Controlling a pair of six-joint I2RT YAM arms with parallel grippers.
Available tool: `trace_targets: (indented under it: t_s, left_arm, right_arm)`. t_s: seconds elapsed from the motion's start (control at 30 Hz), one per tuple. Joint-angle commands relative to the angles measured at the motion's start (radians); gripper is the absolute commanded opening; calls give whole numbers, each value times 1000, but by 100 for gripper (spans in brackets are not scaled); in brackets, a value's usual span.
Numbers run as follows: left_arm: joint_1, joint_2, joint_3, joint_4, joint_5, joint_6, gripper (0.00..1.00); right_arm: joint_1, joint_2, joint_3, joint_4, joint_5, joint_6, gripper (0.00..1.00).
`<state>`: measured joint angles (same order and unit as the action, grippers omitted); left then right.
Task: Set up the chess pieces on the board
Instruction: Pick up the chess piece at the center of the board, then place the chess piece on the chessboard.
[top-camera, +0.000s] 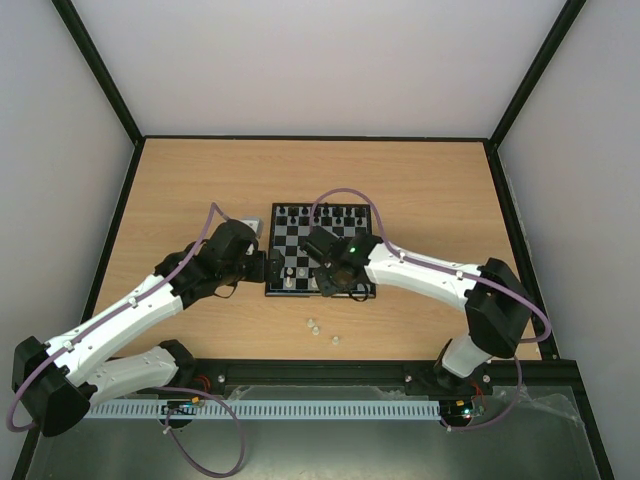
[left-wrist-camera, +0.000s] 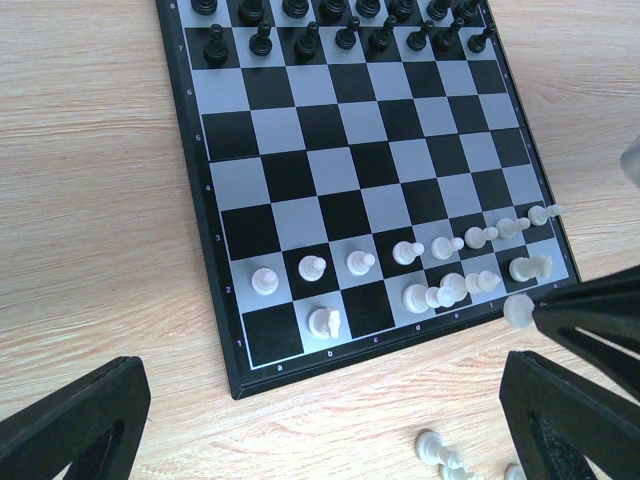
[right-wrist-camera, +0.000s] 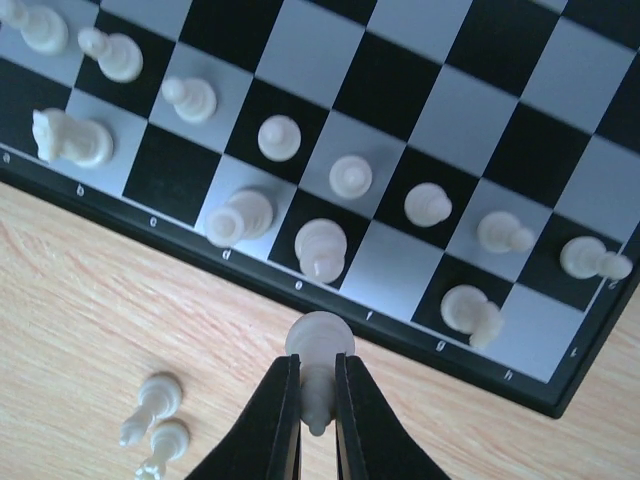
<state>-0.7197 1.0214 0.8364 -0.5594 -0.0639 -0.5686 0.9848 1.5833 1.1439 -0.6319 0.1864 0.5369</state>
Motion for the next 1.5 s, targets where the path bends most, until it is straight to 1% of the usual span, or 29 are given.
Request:
trace_targets:
  t_s: [0.0, 0.4, 0.87, 1.47]
  left_arm:
    - [-4, -17, -9, 1, 1, 4, 99]
    - [-4, -17, -10, 1, 0, 6, 99]
    - [-4, -20, -11, 2, 3, 8, 99]
    - [-3, -23, -13, 4, 4, 9, 99]
  right_arm:
    - [-32, 22, 44, -84, 27, -52, 4]
    - [-75, 68, 42, -83, 32, -77, 4]
    - [-105, 126, 26, -31, 5, -95, 4]
    - [-110, 164, 27, -11, -11, -104, 6]
